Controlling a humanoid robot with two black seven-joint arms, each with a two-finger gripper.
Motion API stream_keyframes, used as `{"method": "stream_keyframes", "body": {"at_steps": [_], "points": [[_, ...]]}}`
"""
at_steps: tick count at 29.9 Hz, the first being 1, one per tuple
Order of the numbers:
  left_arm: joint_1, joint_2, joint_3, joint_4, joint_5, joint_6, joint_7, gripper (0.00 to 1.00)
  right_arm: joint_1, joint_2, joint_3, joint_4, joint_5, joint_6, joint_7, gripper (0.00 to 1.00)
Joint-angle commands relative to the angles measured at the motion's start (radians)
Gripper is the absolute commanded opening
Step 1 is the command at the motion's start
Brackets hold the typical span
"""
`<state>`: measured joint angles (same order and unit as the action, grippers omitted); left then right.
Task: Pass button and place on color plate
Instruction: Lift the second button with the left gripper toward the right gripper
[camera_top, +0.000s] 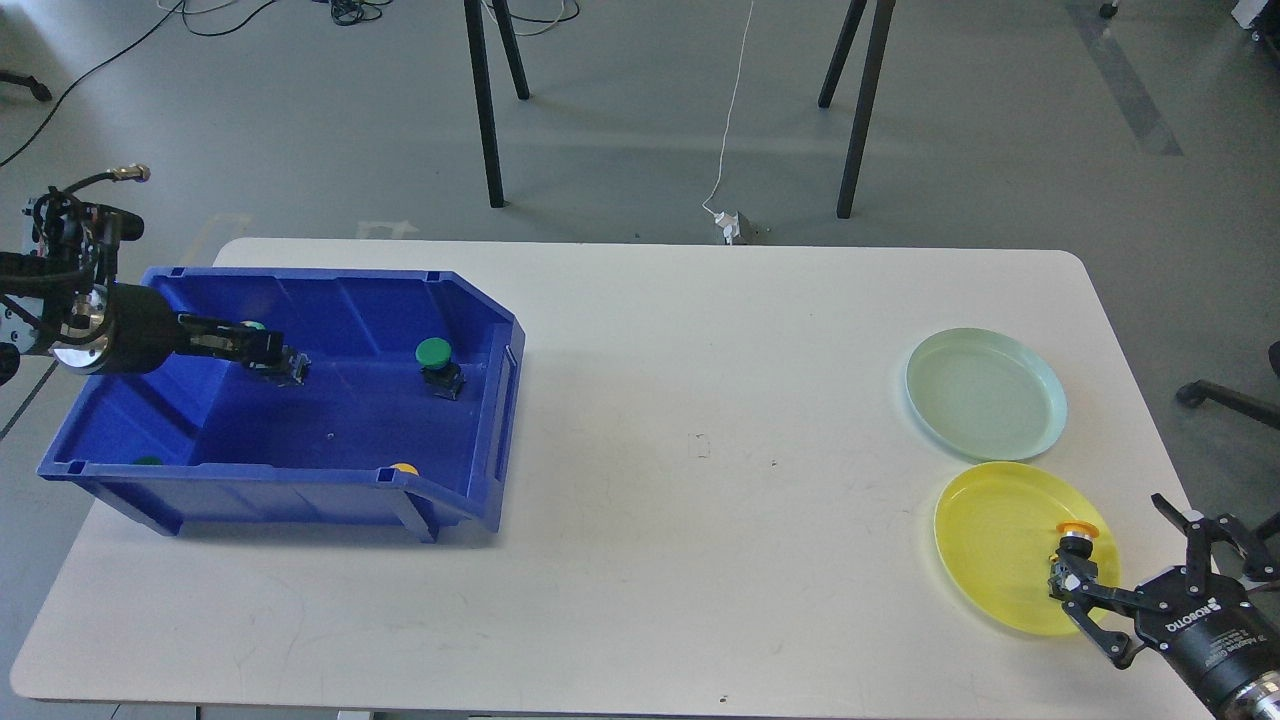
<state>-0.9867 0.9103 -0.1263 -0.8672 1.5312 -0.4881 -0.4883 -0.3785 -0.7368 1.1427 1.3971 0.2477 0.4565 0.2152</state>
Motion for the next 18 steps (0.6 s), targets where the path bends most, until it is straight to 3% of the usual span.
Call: {"method": "stream_keyframes", "body": {"at_steps": [1, 6, 11, 14, 18], "points": [[0.000, 0.099, -0.061, -0.192, -0.224, -0.001, 0.000, 0.00, 0.024, -0.030, 0.075, 0.037, -0.100, 0.001, 0.000, 0.99], [0.008, 0.127, -0.177, -0.418, -0.561, -0.001, 0.000, 0.00, 0.191, -0.104, 0.106, 0.106, -0.344, -0.012, 0.000, 0.99], [0.005, -0.030, -0.220, -0.437, -0.732, -0.001, 0.000, 0.00, 0.470, -0.104, 0.068, 0.128, -0.447, -0.080, -0.031, 0.99], [0.008, -0.123, -0.211, -0.399, -0.735, -0.001, 0.000, 0.00, 0.683, -0.063, -0.081, 0.122, -0.522, -0.137, -0.056, 0.99], [0.025, -0.206, -0.210, -0.343, -0.737, -0.001, 0.000, 0.00, 1.045, 0.029, -0.484, 0.073, -0.533, -0.169, -0.050, 0.99]]}}
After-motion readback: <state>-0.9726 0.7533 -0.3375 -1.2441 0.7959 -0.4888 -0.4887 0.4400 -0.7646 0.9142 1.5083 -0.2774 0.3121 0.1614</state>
